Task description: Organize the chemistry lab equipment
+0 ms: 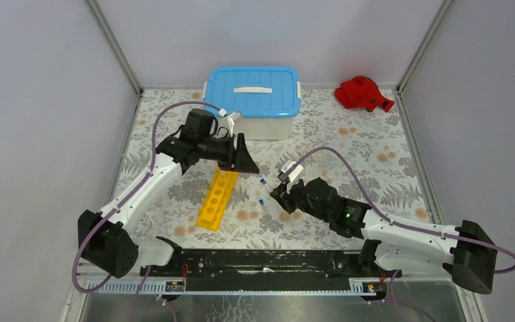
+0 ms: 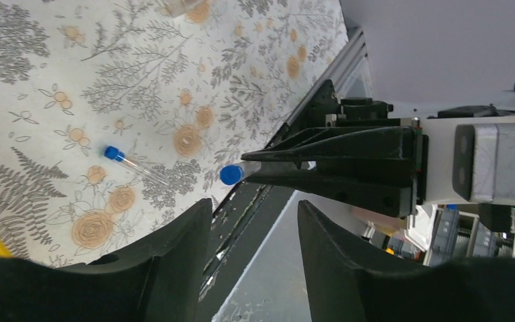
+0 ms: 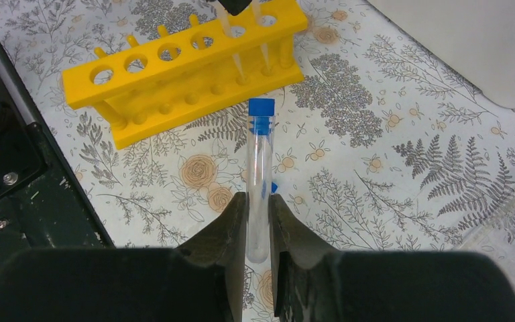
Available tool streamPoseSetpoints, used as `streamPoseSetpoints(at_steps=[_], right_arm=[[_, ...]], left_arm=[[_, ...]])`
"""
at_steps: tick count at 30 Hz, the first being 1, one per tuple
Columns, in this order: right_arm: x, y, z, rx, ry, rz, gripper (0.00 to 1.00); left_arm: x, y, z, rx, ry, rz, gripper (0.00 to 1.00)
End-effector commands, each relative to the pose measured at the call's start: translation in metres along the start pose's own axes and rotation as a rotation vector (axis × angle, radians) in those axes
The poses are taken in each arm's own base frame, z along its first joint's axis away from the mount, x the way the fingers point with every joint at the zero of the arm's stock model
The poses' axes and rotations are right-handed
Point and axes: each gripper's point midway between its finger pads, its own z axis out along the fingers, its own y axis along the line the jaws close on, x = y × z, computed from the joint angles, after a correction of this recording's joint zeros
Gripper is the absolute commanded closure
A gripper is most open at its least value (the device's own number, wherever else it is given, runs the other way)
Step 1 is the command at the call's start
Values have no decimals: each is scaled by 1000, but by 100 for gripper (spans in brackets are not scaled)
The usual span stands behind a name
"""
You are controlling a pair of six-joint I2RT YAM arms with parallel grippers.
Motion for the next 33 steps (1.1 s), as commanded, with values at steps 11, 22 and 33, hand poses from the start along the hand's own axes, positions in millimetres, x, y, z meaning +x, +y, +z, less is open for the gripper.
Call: streamPoseSetpoints(at_steps=[11, 22, 33], right_arm=[[-43, 21, -1, -73, -102, -37, 83], [-56, 27, 1, -87, -128, -47, 84], [-66, 30, 5, -93, -147, -45, 84]], left_arm=[[8, -2, 3, 72, 54, 34, 44], [9, 0, 5, 68, 63, 36, 45], [15, 2, 5, 73, 73, 45, 48]])
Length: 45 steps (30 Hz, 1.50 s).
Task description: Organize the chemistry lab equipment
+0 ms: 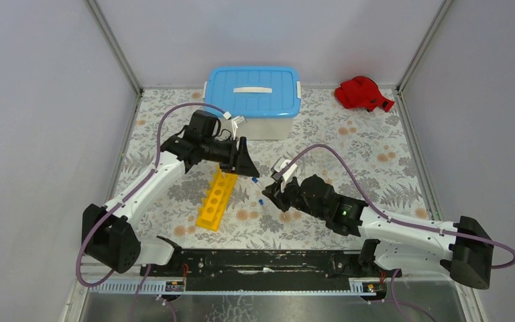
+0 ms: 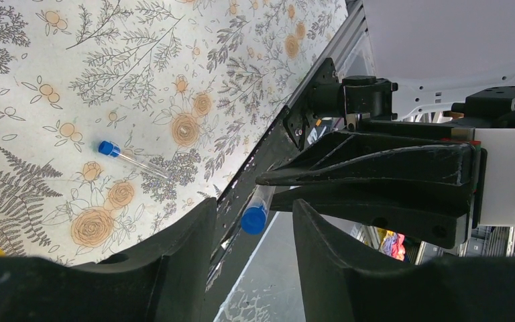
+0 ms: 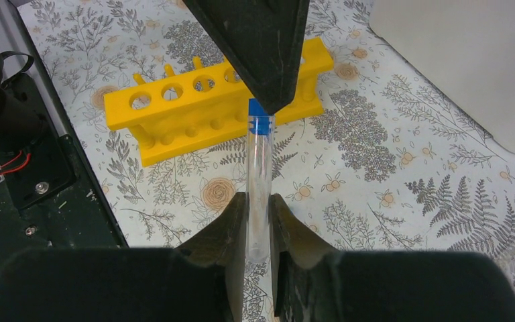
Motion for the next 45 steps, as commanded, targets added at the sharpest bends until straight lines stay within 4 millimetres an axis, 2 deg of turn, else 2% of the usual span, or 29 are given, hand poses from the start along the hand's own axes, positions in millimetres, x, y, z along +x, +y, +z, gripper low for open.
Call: streamPoseSetpoints(at_steps=[1, 15, 29, 45], right_arm=[[-41, 7, 2, -22, -107, -6, 84], [-45, 6, 11, -16, -112, -48, 84], [-44, 6, 17, -11, -109, -54, 84], [-37, 6, 22, -12, -86, -57, 85]], left_arm=[[4, -2, -2, 25, 8, 23, 48], [12, -5, 1, 37, 29, 43, 56], [20, 2, 2, 16, 45, 46, 60], [19, 4, 3, 8, 43, 57, 73]])
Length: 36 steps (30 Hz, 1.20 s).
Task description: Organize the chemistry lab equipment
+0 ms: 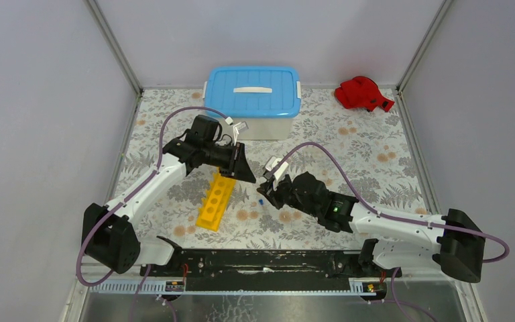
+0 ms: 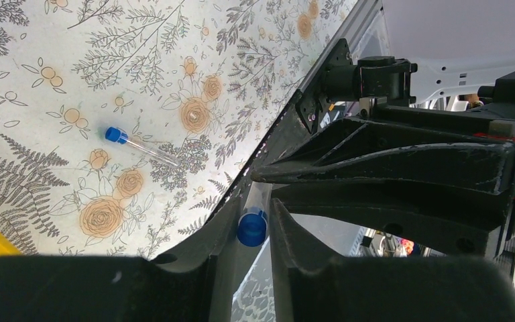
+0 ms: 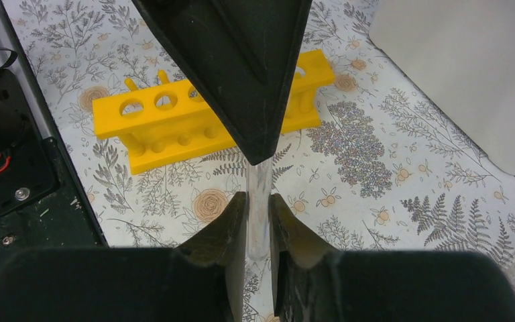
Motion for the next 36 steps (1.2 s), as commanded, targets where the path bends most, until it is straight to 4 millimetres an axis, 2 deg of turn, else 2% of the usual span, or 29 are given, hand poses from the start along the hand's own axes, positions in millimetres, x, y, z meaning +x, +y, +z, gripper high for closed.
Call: streamPoseSetpoints(at_steps=[1, 14, 16, 20, 22, 26, 32, 36], right_arm=[[-34, 4, 3, -10, -91, -5, 84], [-33, 1, 2, 6, -91, -7, 82], [-32, 1, 2, 8, -90, -8, 75], [-33, 0, 1, 13, -93, -7, 53], [-35, -2, -1, 21, -97, -4, 47], [-38, -7, -6, 47, -105, 4, 43], [-39, -25, -18, 149, -103, 39, 42], [-38, -60, -32, 363, -104, 113, 41]], left_arm=[[1, -5, -2, 12, -2, 29, 74], [-2, -3, -3, -10, -13, 39, 89], [-5, -3, -4, -21, -22, 42, 90], [-12, -4, -7, -45, -50, 50, 90], [-18, -5, -9, -57, -66, 56, 91], [-28, -9, -12, -79, -98, 65, 91], [-49, -13, -19, -118, -158, 80, 91], [-63, -15, -25, -167, -211, 101, 91]])
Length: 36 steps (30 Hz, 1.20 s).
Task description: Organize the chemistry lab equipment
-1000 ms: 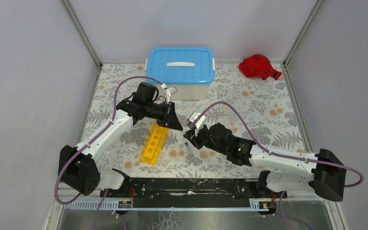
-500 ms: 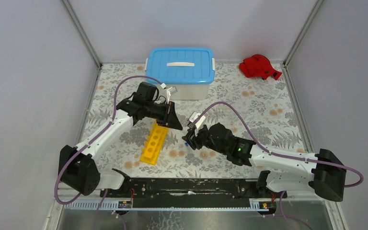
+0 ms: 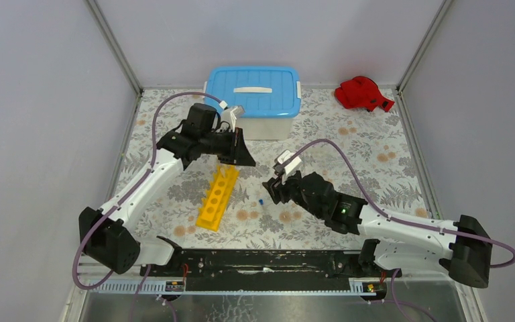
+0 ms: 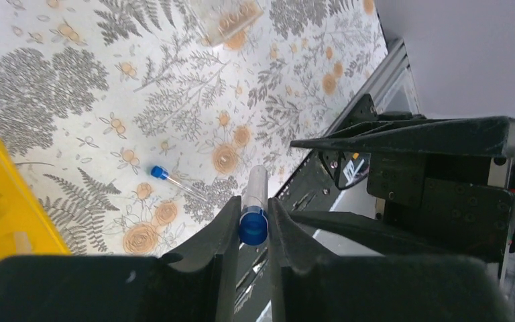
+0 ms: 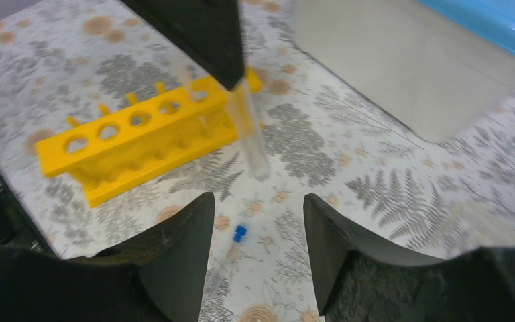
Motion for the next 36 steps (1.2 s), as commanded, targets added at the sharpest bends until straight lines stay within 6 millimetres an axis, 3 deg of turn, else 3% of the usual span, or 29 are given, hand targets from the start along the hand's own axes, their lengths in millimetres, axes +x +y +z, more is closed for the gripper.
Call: streamPoseSetpoints(at_steps=[1, 10, 15, 19, 27, 30, 36], right_arm=[[-26, -45, -13, 279, -60, 93, 41], [-9, -140, -51, 861, 19, 181, 32], [21, -194, -59, 1028, 106, 287, 27], [52, -225, -54, 1075, 187, 400, 29], [108, -256, -34, 1080, 339, 523, 42], [118, -260, -28, 1058, 363, 547, 48], [126, -258, -17, 991, 388, 564, 52]], left_arm=[[-25, -10, -10, -56, -91, 47, 91], [-45, -18, -9, -171, -162, 126, 93], [-46, -24, -9, -220, -180, 167, 94], [-40, -29, -6, -231, -177, 183, 94], [-36, -39, -8, -231, -189, 205, 94], [-35, -40, -8, -233, -190, 210, 94], [-35, -40, -8, -236, -191, 216, 94]])
